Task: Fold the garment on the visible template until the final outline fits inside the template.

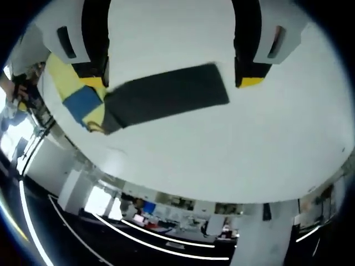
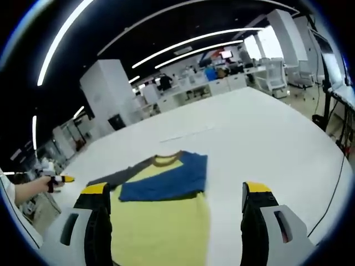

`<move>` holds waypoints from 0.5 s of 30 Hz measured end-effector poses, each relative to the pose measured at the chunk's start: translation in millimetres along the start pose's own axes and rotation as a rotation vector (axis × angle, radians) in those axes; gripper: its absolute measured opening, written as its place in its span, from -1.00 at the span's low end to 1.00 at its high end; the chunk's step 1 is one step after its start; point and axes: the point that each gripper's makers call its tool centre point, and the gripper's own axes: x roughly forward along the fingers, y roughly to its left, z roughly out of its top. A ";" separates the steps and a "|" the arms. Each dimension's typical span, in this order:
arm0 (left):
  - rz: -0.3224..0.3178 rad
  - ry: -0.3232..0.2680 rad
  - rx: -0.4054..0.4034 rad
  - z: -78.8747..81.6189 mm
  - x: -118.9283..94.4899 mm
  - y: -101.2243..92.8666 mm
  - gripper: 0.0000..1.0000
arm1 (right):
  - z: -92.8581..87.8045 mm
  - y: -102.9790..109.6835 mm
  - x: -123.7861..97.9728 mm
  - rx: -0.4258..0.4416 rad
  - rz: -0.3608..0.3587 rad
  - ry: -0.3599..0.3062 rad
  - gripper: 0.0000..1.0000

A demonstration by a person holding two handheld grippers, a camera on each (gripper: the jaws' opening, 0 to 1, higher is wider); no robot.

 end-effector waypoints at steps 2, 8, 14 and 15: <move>0.023 -0.026 -0.015 2.8 2.6 7.0 0.70 | -1.3 0.0 1.9 0.005 0.000 0.002 0.95; 0.055 -0.041 -0.026 0.6 13.1 21.1 0.38 | -5.4 0.4 7.2 0.013 -0.001 0.010 0.95; 0.093 -0.031 -0.020 -3.4 23.8 34.9 0.27 | -8.0 -0.7 10.0 0.020 -0.008 0.017 0.95; 0.095 -0.030 -0.020 -3.6 24.6 35.8 0.27 | -8.2 -1.0 10.1 0.021 -0.009 0.018 0.95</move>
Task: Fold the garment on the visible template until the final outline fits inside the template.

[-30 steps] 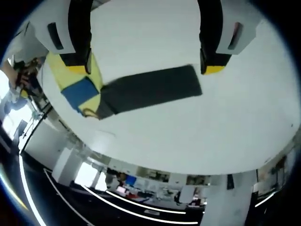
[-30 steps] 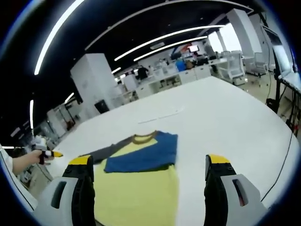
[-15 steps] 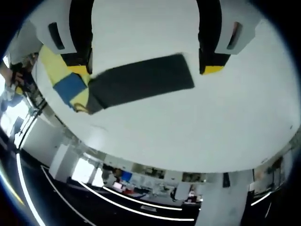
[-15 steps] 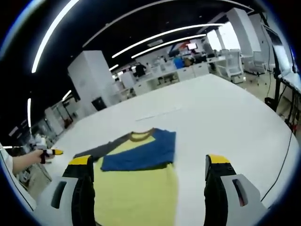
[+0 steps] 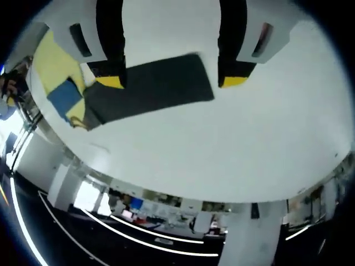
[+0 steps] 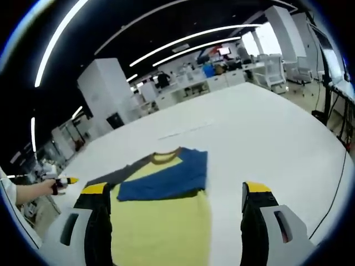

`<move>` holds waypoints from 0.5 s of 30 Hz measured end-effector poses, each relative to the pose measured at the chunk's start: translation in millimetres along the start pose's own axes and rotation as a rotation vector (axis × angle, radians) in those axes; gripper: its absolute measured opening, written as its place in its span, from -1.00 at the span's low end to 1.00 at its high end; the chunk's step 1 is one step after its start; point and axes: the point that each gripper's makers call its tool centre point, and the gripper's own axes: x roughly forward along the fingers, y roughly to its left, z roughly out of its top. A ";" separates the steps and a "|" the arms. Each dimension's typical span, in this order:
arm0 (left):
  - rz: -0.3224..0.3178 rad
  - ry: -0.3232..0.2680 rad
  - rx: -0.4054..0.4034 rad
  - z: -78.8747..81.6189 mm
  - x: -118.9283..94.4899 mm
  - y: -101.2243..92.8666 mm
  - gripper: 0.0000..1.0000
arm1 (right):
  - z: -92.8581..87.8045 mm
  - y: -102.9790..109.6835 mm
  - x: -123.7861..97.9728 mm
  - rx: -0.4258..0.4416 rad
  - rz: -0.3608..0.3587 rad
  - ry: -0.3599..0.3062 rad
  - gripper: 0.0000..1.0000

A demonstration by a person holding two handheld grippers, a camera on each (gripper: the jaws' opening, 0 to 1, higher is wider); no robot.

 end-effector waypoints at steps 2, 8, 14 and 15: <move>0.007 0.008 0.006 -1.3 3.8 3.8 0.23 | -1.1 -1.5 0.7 0.003 -0.005 0.003 0.95; 0.025 0.019 0.023 -3.5 13.5 12.2 0.13 | -6.5 -2.8 4.1 0.006 -0.013 0.019 0.93; 0.053 0.036 0.033 -6.7 25.4 23.5 0.02 | -7.9 1.8 10.3 0.006 -0.012 0.024 0.95; 0.060 0.040 0.038 -7.2 27.1 25.6 -0.02 | -8.1 1.9 11.3 0.007 -0.012 0.028 0.94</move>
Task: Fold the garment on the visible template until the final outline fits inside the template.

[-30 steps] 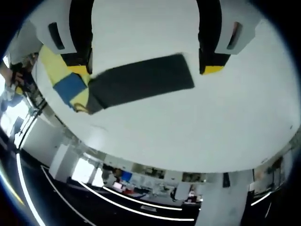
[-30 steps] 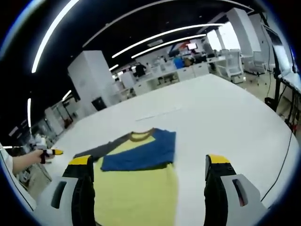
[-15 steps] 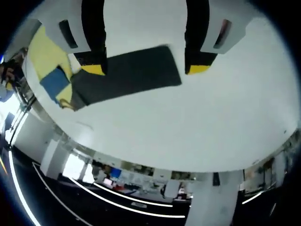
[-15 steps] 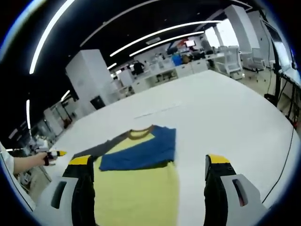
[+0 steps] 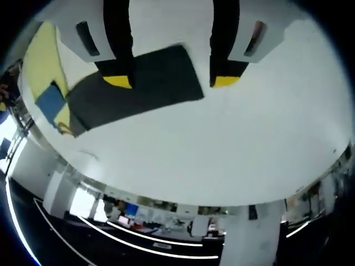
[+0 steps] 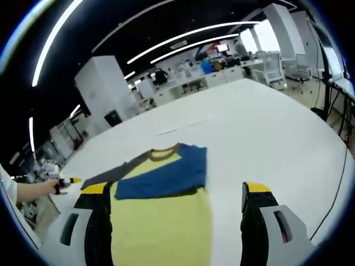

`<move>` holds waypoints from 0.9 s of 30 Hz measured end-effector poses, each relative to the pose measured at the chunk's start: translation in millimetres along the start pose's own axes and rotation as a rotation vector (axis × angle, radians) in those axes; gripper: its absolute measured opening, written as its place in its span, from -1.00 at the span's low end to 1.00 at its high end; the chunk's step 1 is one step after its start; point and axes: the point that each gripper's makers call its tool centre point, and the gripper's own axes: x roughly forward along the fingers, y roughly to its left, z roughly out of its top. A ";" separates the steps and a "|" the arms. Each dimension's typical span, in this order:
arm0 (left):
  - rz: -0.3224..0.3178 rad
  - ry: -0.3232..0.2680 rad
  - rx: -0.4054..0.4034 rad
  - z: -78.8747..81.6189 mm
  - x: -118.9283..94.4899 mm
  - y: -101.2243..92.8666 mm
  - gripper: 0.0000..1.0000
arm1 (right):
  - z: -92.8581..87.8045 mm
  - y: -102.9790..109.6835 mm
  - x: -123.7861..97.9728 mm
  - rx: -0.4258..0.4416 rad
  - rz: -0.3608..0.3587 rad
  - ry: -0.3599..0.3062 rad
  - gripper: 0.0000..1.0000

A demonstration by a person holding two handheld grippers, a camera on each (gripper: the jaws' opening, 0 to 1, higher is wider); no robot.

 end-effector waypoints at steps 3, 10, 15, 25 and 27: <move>0.021 0.000 0.004 1.1 5.9 6.9 -0.07 | -0.4 0.9 2.4 -0.009 -0.001 0.011 0.94; 0.048 0.000 -0.002 1.9 12.4 13.9 -0.22 | 2.2 4.0 4.9 -0.009 0.002 0.006 0.95; 0.065 0.002 -0.007 -0.8 17.6 19.4 -0.34 | 0.8 3.0 6.1 -0.007 0.001 0.009 0.95; 0.086 0.027 -0.004 -1.2 28.9 26.3 -0.45 | -1.7 0.2 7.2 -0.006 -0.004 0.022 0.95; 0.094 0.037 -0.002 -2.0 31.0 27.8 -0.47 | -0.4 0.1 7.3 -0.008 -0.006 0.022 0.95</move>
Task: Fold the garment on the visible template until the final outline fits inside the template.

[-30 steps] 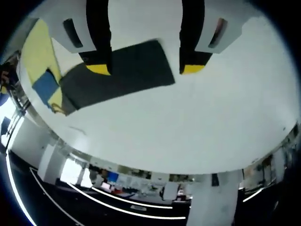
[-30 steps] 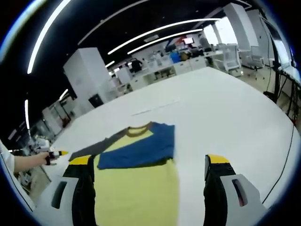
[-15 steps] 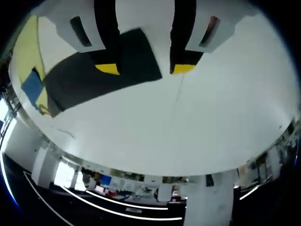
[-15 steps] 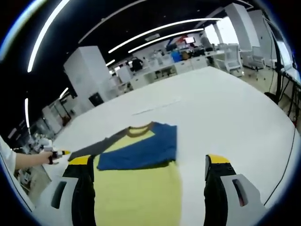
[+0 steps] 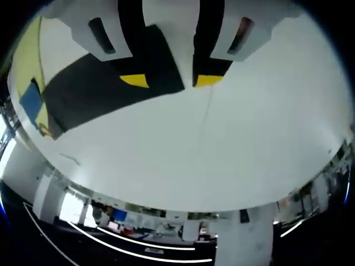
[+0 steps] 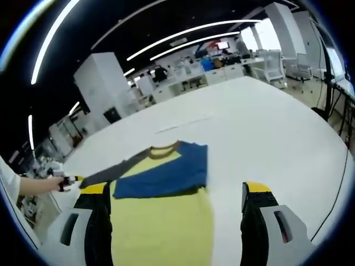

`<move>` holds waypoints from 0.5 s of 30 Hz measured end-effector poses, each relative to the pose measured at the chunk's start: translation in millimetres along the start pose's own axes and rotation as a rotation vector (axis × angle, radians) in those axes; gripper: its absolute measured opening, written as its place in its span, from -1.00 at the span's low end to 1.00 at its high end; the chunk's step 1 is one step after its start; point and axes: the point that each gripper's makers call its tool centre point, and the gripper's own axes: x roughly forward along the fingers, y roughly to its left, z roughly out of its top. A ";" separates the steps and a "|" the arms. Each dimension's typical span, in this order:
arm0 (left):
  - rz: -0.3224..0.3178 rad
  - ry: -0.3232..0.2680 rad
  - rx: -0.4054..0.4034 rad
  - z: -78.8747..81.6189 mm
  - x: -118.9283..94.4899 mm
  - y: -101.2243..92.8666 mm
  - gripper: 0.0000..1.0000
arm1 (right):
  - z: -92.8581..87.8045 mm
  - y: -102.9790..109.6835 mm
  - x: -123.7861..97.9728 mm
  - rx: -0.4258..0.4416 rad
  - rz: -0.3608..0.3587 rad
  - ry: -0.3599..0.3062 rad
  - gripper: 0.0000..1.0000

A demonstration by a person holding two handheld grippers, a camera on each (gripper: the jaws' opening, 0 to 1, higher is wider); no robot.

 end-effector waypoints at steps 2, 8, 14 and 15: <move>-0.002 0.005 0.002 -0.2 1.8 -0.9 -0.48 | 1.5 0.0 0.7 0.001 0.001 -0.002 0.95; 0.000 0.030 0.027 -2.8 5.5 -2.4 -0.53 | 1.8 0.3 2.3 -0.003 0.002 0.002 0.95; 0.005 0.030 0.030 -1.5 10.3 -1.5 -0.61 | 0.3 -1.0 2.5 -0.003 0.000 0.010 0.94; 0.007 0.030 0.031 -1.5 10.8 -1.1 -0.63 | 0.3 -1.2 2.5 -0.003 0.000 0.010 0.94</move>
